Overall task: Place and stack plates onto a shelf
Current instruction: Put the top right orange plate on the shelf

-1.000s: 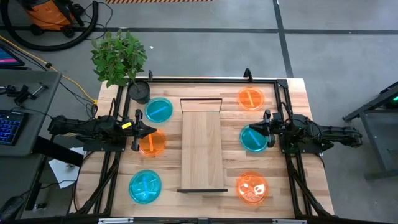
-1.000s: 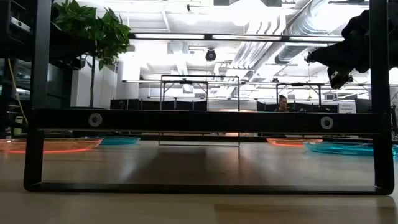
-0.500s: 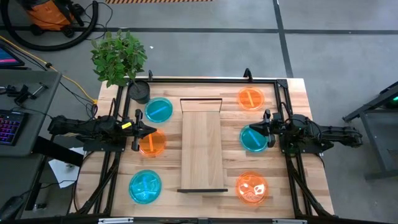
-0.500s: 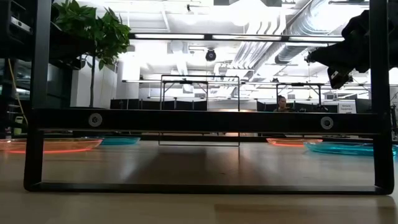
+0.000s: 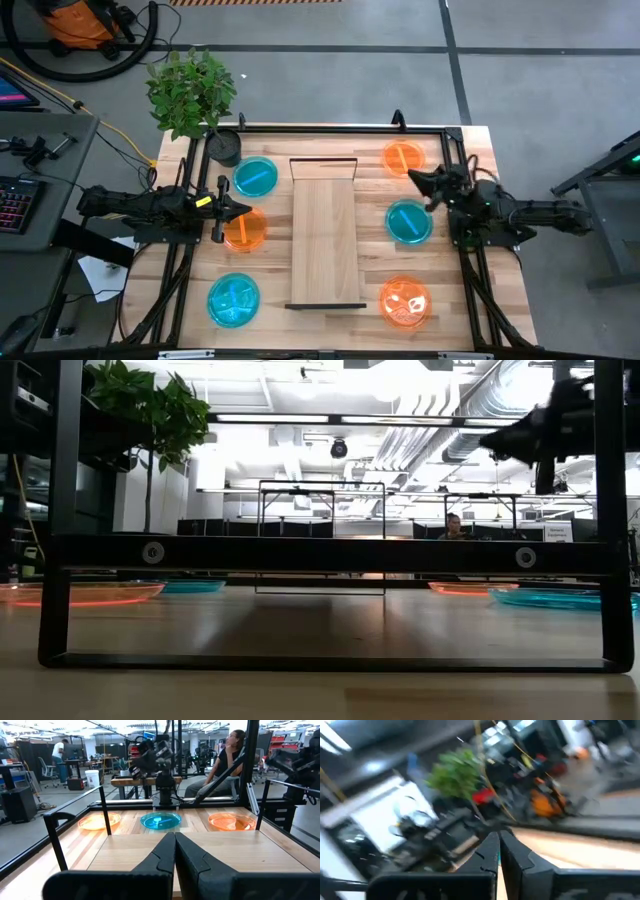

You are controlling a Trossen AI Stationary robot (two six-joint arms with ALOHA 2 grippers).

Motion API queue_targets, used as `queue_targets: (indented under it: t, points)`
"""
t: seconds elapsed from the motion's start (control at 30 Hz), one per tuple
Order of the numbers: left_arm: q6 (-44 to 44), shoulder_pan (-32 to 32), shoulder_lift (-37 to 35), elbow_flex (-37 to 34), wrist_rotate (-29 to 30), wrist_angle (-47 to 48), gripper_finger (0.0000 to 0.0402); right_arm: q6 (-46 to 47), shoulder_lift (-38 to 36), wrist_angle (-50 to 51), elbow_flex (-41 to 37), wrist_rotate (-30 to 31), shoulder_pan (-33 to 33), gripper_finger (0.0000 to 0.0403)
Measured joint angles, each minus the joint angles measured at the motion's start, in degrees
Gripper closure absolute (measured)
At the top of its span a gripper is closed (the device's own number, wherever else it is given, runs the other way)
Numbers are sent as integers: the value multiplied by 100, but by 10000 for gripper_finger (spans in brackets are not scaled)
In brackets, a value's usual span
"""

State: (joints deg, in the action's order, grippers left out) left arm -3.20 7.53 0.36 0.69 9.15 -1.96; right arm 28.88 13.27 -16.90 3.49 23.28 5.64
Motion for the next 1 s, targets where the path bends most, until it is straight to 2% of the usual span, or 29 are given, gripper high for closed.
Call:
queue_targets:
  t: [0.07, 0.17, 0.37, 0.47, 0.57, 0.73, 0.87, 1.0]
  points:
    - [0, 0, 0, 0, 0, -2, 401, 156, 723, 189, 275, 266, 188, 400]
    - [0, 0, -2, -2, 0, -1, 401, 259, 1833, 1121, 922, 431, 584, 384]
    - [0, 0, -1, -1, 0, -1, 401, 1114, 3591, 3720, 2088, 871, 1556, 302]
    - [0, 0, -2, -2, 0, -2, 401, 1821, 4173, 4493, 2215, 852, 1990, 255]
    - [0, 0, -2, -2, 0, -2, 401, 2420, 4572, 4751, 2063, 771, 2285, 215]
    - [0, 0, 0, 0, 0, 0, 401, 3033, 4816, 4152, 1639, 849, 2655, 181]
    - [0, 0, 0, 0, 0, -1, 401, 2997, 4833, 2814, 1278, 893, 3017, 178]
    - [0, 0, 0, -1, 0, -2, 401, 2784, 4916, 1837, 1010, 615, 3479, 178]
